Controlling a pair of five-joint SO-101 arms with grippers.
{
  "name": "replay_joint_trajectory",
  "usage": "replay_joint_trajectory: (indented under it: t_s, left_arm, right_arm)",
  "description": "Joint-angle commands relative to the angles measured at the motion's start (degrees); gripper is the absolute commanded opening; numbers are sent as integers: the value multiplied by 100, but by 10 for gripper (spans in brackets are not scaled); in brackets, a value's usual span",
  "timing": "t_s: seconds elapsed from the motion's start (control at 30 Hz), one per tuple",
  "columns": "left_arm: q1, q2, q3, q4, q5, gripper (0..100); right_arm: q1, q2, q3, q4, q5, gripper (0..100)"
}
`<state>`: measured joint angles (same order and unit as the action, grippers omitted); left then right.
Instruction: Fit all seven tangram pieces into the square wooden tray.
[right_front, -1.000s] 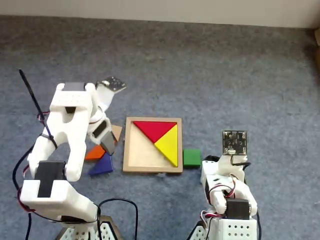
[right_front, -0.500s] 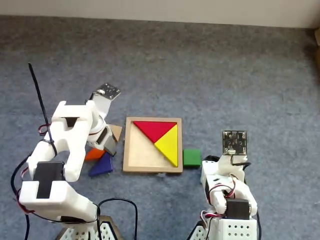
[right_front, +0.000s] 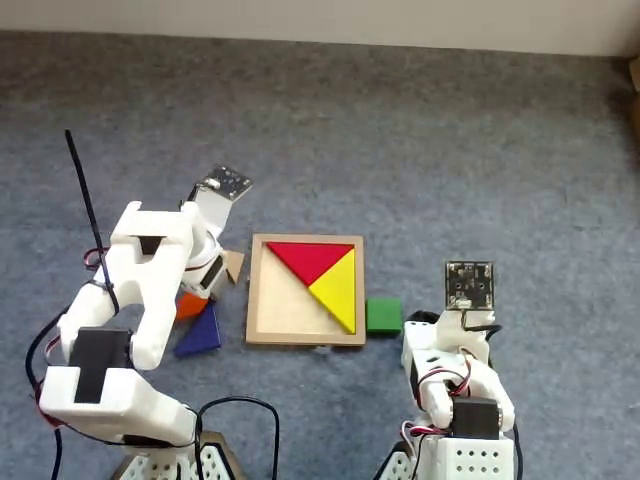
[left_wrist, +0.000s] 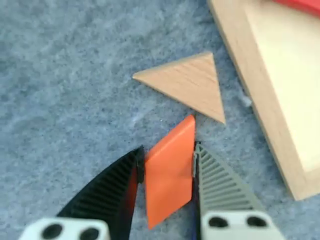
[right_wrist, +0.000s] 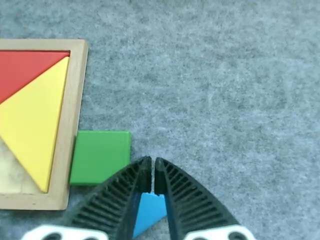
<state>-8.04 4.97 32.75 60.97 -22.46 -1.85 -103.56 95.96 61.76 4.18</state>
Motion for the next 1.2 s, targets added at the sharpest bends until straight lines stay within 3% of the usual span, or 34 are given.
replay_joint_trajectory:
  t_s: [0.0,0.2,0.37,0.53,0.7,0.93,1.17]
  left_arm:
    - [154,-215,-497,387,44,91]
    - [497,-224,-1051,1108,44,91]
    - [1262,-224,-1341,1468,26,91]
    - [2185,-215,-1402,1415,-18,95]
    - [3090,-171,-1358,1415,-782,95]
    - [3591,-154,-1349,1134,-1530,95]
    - [3969,-154,-1332,888,-1609,120]
  right_arm:
    - [84,-31,523,-66,62,27]
    - [84,-31,523,-66,62,27]
    - [84,-31,523,-66,62,27]
    - [84,-31,523,-66,62,27]
    - [84,-31,523,-66,62,27]
    - [84,-31,523,-66,62,27]
    - [84,-31,523,-66,62,27]
